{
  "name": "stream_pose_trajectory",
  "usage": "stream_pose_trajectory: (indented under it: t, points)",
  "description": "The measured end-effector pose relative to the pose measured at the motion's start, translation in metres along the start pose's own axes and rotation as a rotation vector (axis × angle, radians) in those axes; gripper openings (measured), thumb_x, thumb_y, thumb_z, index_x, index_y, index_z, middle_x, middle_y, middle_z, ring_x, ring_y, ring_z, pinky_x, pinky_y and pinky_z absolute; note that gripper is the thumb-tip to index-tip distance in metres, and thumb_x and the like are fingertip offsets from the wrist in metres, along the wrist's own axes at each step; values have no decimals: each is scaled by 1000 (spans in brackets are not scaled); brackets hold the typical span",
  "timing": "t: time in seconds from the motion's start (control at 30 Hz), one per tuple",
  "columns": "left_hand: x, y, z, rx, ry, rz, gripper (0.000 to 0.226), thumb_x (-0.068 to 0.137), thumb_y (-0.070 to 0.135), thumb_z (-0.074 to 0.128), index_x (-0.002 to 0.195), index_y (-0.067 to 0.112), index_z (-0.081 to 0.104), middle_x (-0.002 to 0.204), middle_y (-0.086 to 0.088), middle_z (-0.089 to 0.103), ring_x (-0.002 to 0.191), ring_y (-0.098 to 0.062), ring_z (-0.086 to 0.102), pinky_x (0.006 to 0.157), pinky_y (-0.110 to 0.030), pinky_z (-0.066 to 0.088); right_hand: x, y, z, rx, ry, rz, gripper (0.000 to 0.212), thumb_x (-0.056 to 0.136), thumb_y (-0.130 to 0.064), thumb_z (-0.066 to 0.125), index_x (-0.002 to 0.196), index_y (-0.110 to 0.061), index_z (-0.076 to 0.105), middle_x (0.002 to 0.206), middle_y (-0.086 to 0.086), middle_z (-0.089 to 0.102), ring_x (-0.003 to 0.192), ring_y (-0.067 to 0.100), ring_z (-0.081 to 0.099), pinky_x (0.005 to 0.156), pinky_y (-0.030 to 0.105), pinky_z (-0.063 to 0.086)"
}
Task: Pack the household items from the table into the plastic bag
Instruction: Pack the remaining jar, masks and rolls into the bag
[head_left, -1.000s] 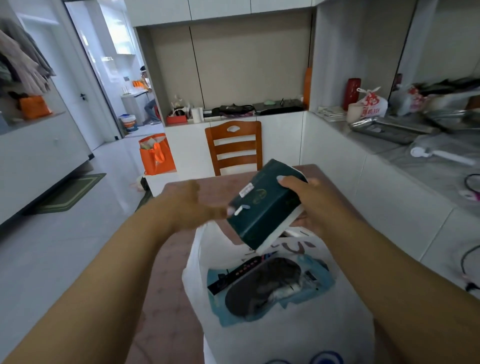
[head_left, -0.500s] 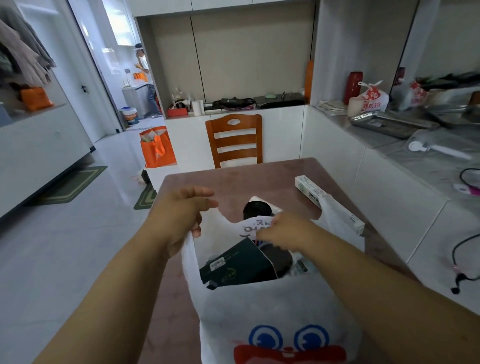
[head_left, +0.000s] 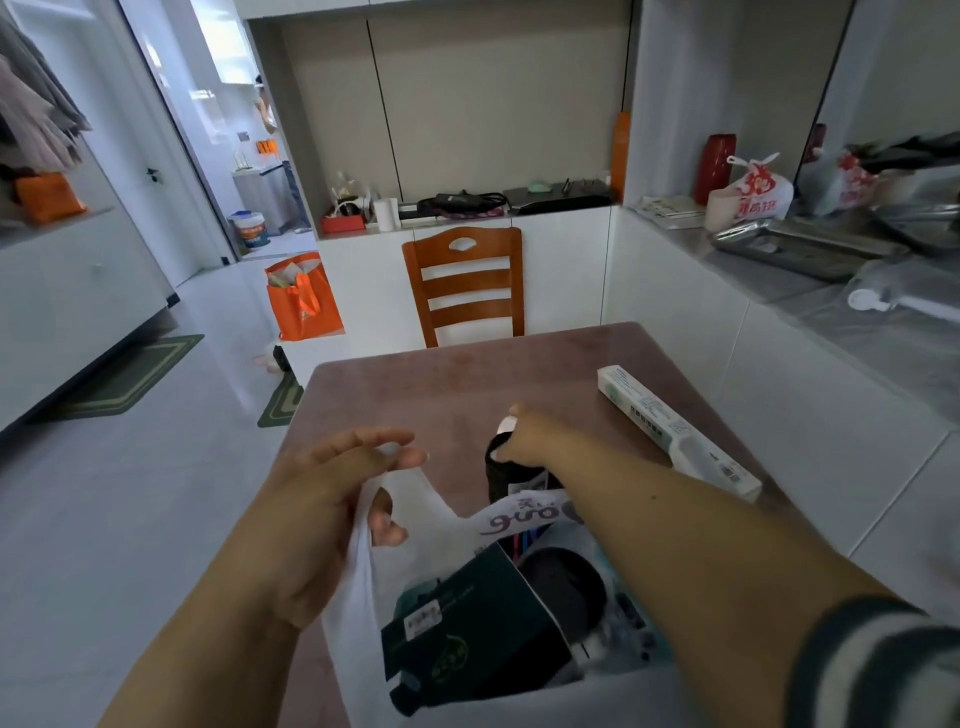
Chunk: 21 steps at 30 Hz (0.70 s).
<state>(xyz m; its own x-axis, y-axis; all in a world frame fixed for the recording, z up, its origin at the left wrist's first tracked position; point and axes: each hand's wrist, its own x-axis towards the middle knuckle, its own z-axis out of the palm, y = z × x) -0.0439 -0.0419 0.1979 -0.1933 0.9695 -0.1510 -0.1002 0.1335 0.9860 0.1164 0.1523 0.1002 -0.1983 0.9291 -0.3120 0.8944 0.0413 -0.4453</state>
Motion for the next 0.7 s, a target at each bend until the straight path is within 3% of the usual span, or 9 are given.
stream_pose_trajectory:
  t: [0.07,0.17,0.2,0.3,0.4,0.5,0.63,0.7]
  points:
    - [5,-2,0,-28,-17,8,27,72,18,68,96,8,75,92,-11,77,39,-13,50,42,-27,51,17,6,15,-91,-99,13,87,82,-44,68,152,-23,19,155,14,28,134,36,38,107,43,40]
    - [9,-4,2,-33,-7,-6,46,43,33,76,83,12,79,87,-15,76,37,-13,49,41,-27,51,33,16,32,-222,-181,19,95,79,-48,69,152,-29,12,160,13,7,138,39,29,106,45,42]
    - [11,-4,3,-38,1,-14,44,44,31,76,83,11,79,87,-15,76,37,-14,49,41,-27,51,35,18,36,-239,-166,25,97,77,-48,71,152,-30,12,159,14,3,137,40,29,103,45,45]
    - [15,-6,5,-61,27,-34,22,75,13,67,94,6,75,91,-12,77,38,-13,50,42,-27,53,35,22,43,-203,-90,29,90,73,-37,74,146,-26,22,155,18,8,126,38,42,95,39,50]
    - [18,-6,6,-37,46,-45,26,69,15,71,94,8,74,90,-10,78,38,-12,51,43,-26,53,26,24,40,-139,-16,-1,71,73,-25,68,136,-21,36,143,18,31,110,32,52,81,32,51]
    - [18,-5,7,-10,89,-37,14,80,11,67,92,11,74,91,-12,77,39,-12,52,45,-25,53,8,23,20,48,126,-5,60,73,-29,71,127,-22,48,127,13,52,106,29,56,86,35,52]
    - [16,-3,8,30,141,-11,15,90,16,60,98,12,72,101,-12,74,40,-11,53,48,-25,54,-34,13,-31,267,382,-119,50,71,-32,73,116,-24,54,95,-2,40,92,23,53,71,31,45]
    - [13,-1,9,35,151,-8,17,91,17,58,103,10,69,104,-12,73,39,-10,52,48,-24,54,-63,3,-59,331,459,-188,49,68,-35,72,113,-28,53,94,-2,37,84,18,50,63,25,42]
